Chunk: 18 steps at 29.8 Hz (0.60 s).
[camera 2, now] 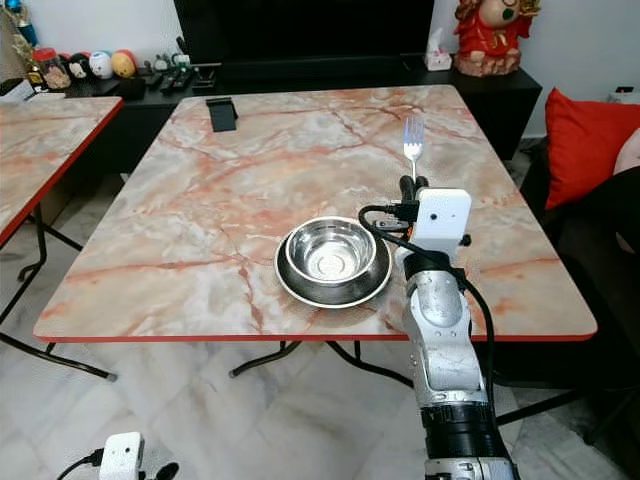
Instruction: Setting the table
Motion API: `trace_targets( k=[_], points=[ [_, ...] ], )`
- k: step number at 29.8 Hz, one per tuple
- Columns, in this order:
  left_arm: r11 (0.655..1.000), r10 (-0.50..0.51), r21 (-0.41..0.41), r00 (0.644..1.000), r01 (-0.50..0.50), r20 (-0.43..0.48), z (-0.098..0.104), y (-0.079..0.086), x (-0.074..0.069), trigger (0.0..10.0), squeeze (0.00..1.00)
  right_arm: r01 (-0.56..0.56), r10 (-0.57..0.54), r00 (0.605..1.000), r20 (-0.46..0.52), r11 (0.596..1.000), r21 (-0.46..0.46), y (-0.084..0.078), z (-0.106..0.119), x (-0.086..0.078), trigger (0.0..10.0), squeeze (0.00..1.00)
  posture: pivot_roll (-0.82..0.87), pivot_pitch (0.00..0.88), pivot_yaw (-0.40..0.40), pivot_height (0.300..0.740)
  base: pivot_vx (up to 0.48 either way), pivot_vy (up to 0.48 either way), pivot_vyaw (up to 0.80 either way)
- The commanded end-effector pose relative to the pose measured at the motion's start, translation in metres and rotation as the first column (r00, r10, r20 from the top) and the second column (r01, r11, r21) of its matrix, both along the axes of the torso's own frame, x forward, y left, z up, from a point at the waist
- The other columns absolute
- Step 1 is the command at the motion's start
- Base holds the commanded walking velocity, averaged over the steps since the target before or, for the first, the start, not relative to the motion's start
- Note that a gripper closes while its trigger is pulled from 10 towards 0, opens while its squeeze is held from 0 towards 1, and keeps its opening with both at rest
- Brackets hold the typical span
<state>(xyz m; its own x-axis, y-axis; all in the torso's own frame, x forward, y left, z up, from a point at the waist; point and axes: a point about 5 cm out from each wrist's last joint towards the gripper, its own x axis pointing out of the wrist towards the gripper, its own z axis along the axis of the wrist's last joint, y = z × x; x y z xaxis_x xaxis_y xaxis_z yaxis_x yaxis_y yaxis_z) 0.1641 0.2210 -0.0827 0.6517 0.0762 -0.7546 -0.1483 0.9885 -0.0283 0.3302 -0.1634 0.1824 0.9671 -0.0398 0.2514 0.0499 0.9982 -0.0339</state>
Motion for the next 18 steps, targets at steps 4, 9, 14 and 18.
trace_targets(
  k=[4,9,14,18],
  points=[
    [1.000,0.015,0.011,0.999,-0.014,-0.034,-0.003,0.006,-0.009,10.0,0.00,0.009,-0.009,1.000,0.016,1.000,0.000,-0.003,0.007,0.003,10.0,0.00,-0.10,0.000,0.075,0.740,0.000,0.000,0.00],
    [0.997,0.063,0.042,0.996,-0.061,-0.057,-0.005,0.020,-0.024,10.0,0.00,0.029,-0.029,0.999,0.021,1.000,-0.011,-0.011,0.008,0.003,10.0,0.00,-0.10,0.000,0.073,0.740,0.000,0.000,0.00],
    [0.996,0.079,0.051,0.995,-0.076,-0.067,-0.006,0.026,-0.034,10.0,0.00,0.034,-0.034,0.999,0.020,0.999,-0.018,-0.013,0.009,0.004,10.0,0.00,-0.09,0.000,0.069,0.740,0.053,0.000,0.00],
    [0.996,0.079,0.048,0.995,-0.076,-0.064,-0.007,0.026,-0.035,10.0,0.00,0.033,-0.033,0.999,0.021,0.999,-0.018,-0.012,0.010,0.005,10.0,0.00,-0.09,0.000,0.067,0.740,0.272,0.000,0.00]
  ],
)
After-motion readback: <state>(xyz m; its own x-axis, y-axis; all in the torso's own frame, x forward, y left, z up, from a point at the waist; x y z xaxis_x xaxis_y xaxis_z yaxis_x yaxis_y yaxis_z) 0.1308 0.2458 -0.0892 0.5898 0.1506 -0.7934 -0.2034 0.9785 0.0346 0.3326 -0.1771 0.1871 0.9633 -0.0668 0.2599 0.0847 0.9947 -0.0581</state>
